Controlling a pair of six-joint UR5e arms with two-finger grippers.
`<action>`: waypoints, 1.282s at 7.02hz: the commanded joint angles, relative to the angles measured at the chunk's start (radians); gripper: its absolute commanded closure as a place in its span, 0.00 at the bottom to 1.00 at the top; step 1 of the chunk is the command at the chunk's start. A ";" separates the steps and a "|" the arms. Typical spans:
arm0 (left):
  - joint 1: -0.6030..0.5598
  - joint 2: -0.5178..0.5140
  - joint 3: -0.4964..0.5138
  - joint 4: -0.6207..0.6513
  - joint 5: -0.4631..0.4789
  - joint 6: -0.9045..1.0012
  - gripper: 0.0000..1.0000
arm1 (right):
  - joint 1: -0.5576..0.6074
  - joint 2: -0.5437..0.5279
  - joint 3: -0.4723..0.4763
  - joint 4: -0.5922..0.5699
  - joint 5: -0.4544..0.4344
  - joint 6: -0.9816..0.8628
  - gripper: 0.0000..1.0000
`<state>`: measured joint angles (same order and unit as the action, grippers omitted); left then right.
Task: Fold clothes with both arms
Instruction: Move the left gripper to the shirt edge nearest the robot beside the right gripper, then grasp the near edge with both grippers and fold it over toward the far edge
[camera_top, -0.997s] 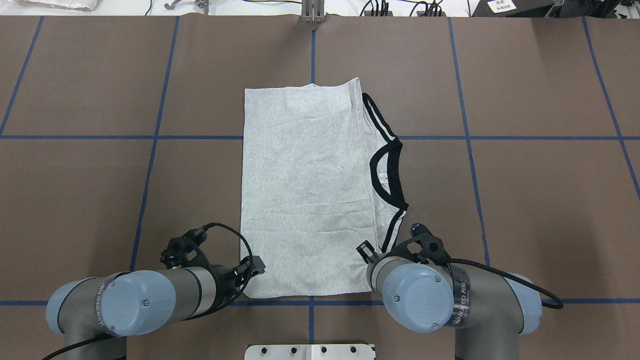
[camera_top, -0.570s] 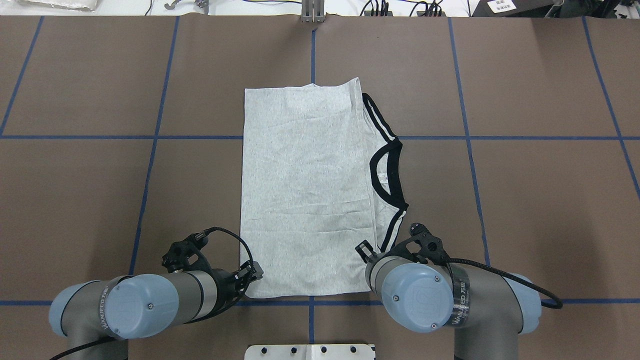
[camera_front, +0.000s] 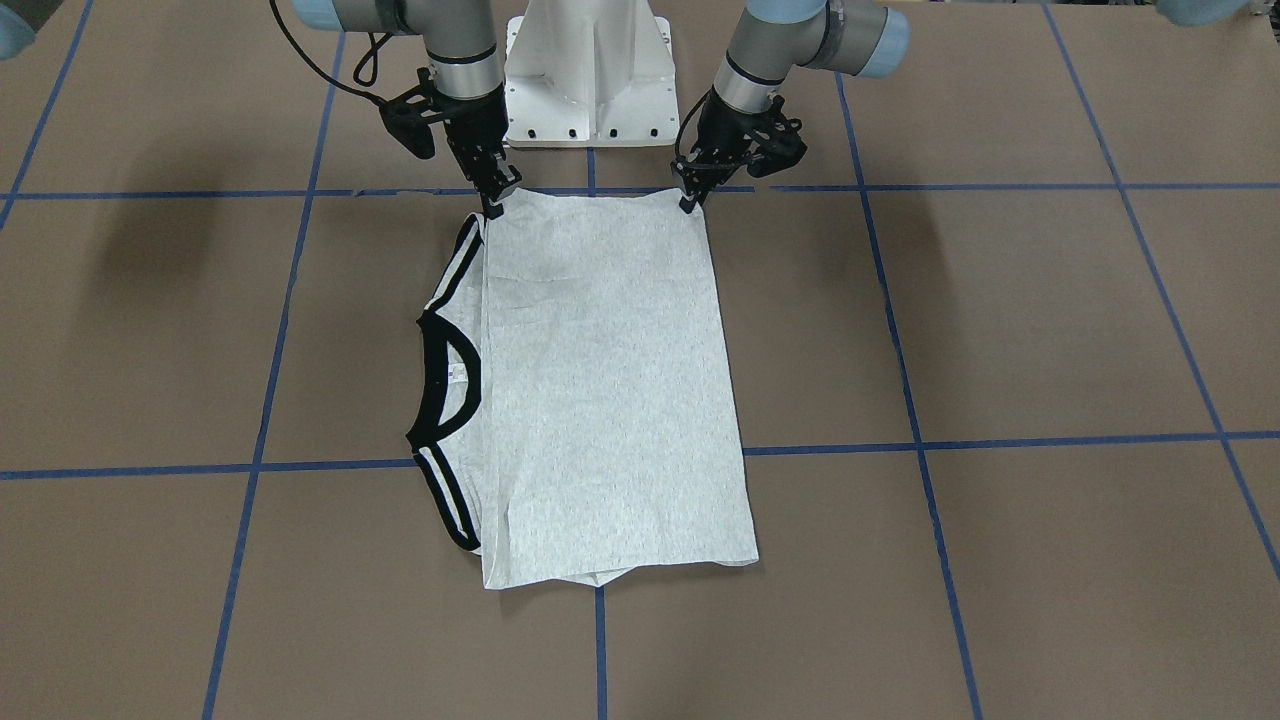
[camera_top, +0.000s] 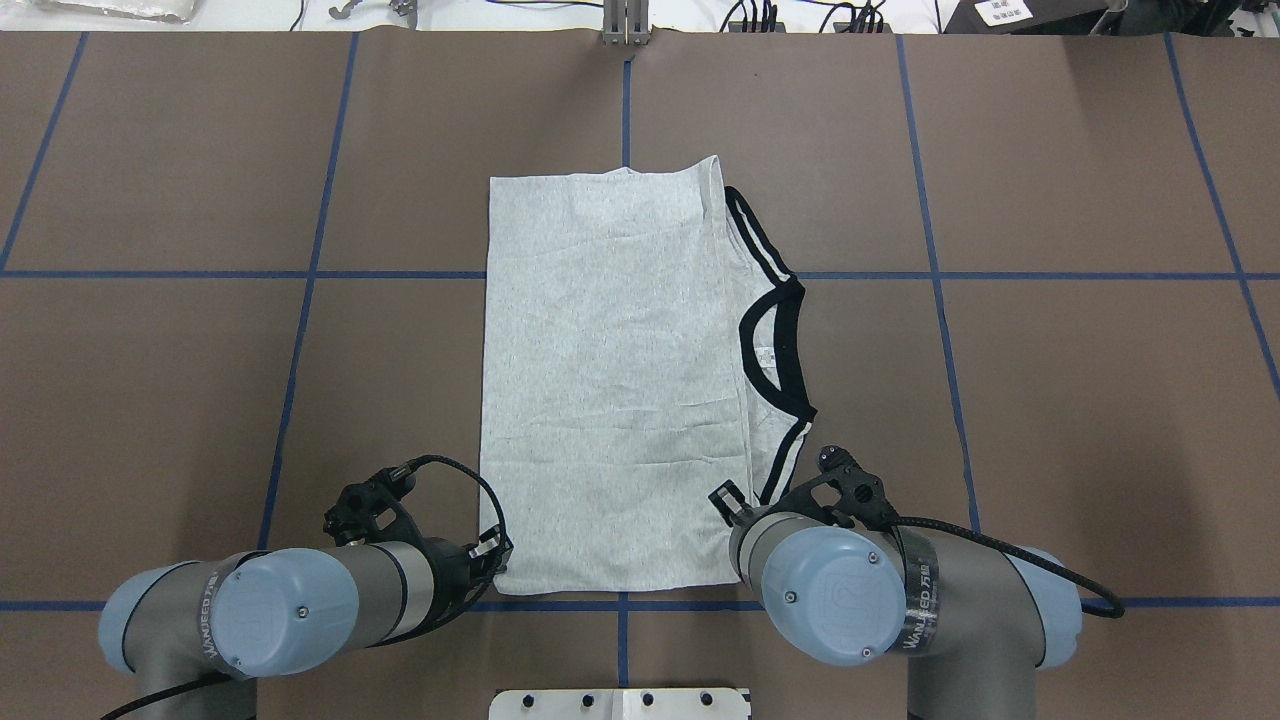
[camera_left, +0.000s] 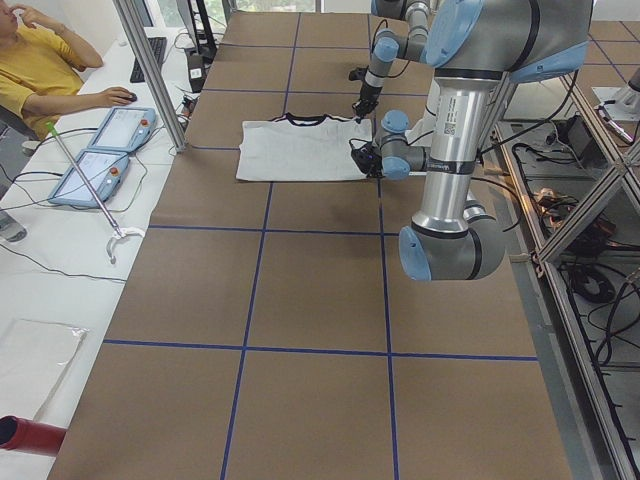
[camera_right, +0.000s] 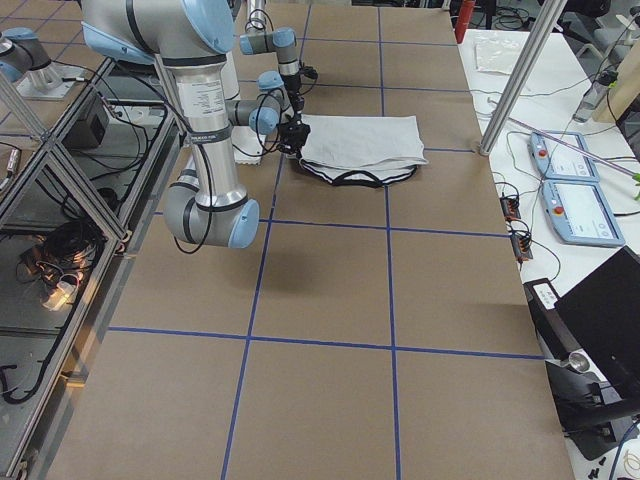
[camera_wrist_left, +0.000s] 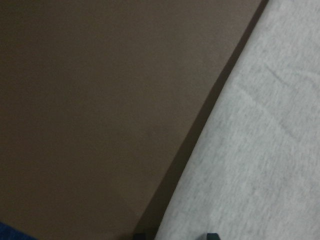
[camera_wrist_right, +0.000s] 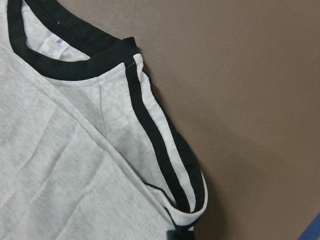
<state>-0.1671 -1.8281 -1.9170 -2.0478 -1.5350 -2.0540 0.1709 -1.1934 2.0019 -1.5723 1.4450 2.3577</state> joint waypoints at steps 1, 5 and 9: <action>-0.002 0.000 -0.043 0.000 -0.001 0.000 1.00 | 0.001 -0.003 0.001 0.000 0.000 0.000 1.00; 0.000 -0.011 -0.253 0.174 -0.016 -0.001 1.00 | -0.066 -0.069 0.206 -0.102 -0.047 0.067 1.00; -0.272 -0.138 -0.147 0.198 -0.106 0.170 1.00 | 0.230 0.094 0.079 -0.130 0.117 -0.156 1.00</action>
<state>-0.3430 -1.9266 -2.1259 -1.8499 -1.5959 -1.9533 0.3005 -1.1703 2.1683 -1.7079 1.4822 2.2804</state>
